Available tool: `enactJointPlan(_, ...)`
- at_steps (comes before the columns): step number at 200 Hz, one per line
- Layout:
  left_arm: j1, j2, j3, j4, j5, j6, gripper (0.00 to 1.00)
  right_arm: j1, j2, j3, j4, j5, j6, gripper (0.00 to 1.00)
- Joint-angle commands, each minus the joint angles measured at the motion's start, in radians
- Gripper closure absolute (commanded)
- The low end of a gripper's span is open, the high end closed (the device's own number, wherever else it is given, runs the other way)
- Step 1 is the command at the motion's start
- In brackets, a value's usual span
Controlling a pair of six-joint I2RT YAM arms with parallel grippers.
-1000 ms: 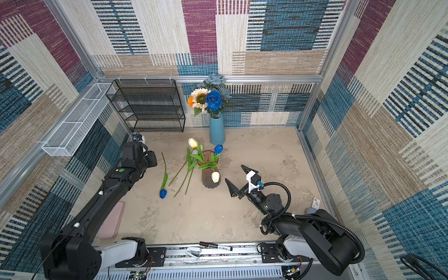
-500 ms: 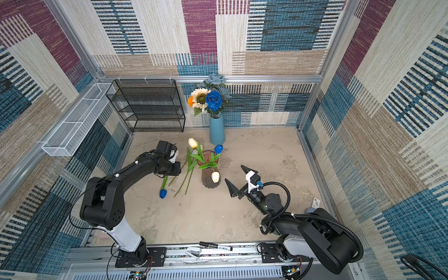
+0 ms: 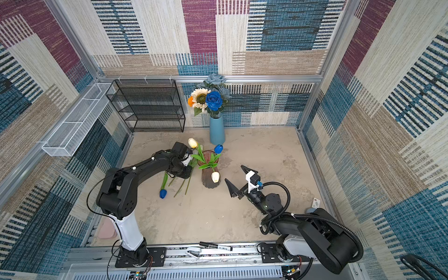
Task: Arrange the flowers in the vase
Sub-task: 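Close the left gripper on the white tulip stem and lift it, then carry the white tulip over the pink vase with the left gripper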
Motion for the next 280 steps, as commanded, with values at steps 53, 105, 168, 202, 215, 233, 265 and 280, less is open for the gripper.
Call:
enactJointPlan(53, 0.007, 0.122, 0.086, -0.070, -0.088, 0.005, 0.73, 0.000, -0.009, 0.000, 0.029, 0.017, -0.002, 0.00)
enactJointPlan(105, 0.007, -0.018, 0.033, -0.070, -0.154, -0.036, 1.00, 0.001, -0.011, -0.001, 0.029, 0.025, -0.005, 0.00)
enactJointPlan(168, 0.024, -0.536, -0.183, 0.159, -0.304, -0.144, 1.00, 0.000, -0.015, -0.001, 0.029, 0.020, -0.002, 0.00)
enactJointPlan(202, 0.010, -0.861, -0.318, 0.441, -0.250, -0.141, 1.00, 0.000, -0.016, -0.001, 0.028, 0.020, -0.003, 0.00)
enactJointPlan(215, -0.019, -0.948, -0.329, 0.499, -0.255, -0.113, 1.00, 0.000, -0.016, -0.001, 0.028, 0.021, -0.003, 0.00)
enactJointPlan(233, -0.090, -1.024, -0.345, 0.603, -0.244, -0.058, 1.00, 0.000, -0.012, -0.001, 0.028, 0.019, -0.003, 0.00)
enactJointPlan(265, -0.192, -1.021, -0.366, 0.768, -0.038, 0.031, 1.00, 0.000, 0.000, 0.000, 0.036, 0.017, -0.004, 0.00)
enactJointPlan(280, -0.208, -1.000, -0.400, 0.881, 0.096, 0.029, 1.00, 0.000, 0.000, 0.000, 0.036, 0.019, -0.006, 0.00)
